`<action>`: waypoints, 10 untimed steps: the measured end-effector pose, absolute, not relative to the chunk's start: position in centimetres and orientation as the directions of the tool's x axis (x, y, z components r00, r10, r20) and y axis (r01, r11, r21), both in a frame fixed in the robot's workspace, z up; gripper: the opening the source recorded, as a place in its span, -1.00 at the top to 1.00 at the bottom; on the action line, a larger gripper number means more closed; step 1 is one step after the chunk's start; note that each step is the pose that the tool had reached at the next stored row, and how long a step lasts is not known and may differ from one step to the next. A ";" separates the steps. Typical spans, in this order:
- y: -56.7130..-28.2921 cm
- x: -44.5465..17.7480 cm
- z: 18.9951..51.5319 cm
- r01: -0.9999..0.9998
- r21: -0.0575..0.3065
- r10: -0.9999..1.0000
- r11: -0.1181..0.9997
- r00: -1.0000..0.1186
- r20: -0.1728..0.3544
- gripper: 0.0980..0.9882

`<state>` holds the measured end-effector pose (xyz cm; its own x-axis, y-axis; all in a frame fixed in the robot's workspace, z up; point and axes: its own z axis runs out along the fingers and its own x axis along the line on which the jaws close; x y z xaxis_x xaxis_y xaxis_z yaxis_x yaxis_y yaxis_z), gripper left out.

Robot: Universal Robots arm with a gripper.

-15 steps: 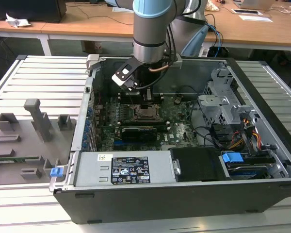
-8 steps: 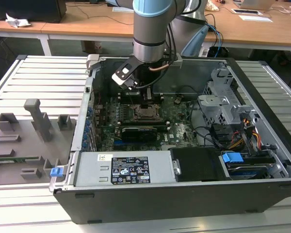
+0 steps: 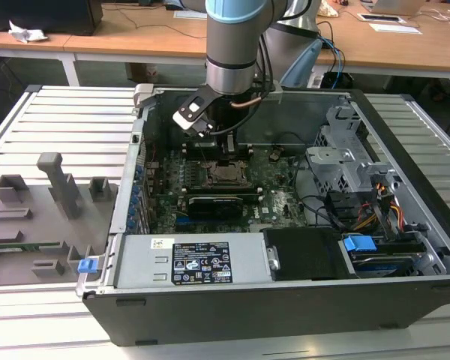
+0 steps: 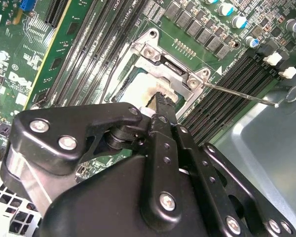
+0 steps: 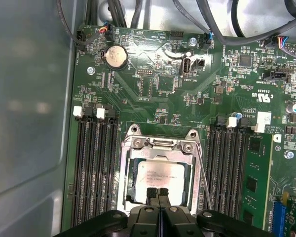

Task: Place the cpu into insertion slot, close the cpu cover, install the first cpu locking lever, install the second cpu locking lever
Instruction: 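Install the first cpu locking lever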

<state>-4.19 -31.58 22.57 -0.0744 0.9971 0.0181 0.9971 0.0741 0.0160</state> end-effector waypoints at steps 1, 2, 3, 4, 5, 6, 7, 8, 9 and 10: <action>-31.6 -4.2 22.6 0.997 0.016 0.997 0.074 -0.074 0.018 0.98; -31.6 -4.2 22.6 0.997 0.016 0.997 0.074 -0.074 0.018 0.98; -31.6 -4.2 22.6 0.997 0.016 0.997 0.074 -0.074 0.018 0.98; -31.6 -4.2 22.7 0.997 0.016 0.997 0.074 -0.074 0.018 0.98; -31.6 -4.2 22.7 0.997 0.016 0.997 0.074 -0.074 0.019 0.98; -31.6 -4.2 22.7 0.997 0.016 0.997 0.074 -0.074 0.019 0.98; -31.6 -4.2 22.7 0.997 0.016 0.997 0.074 -0.074 0.019 0.98; -31.6 -4.2 22.8 0.997 0.016 0.997 0.074 -0.074 0.019 0.98; -31.6 -4.2 22.8 0.997 0.016 0.997 0.074 -0.074 0.019 0.98; -31.6 -4.2 22.8 0.997 0.016 0.997 0.074 -0.074 0.019 0.98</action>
<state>-4.19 -31.57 22.84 -0.0744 0.9970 0.0193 0.9971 0.0741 0.0160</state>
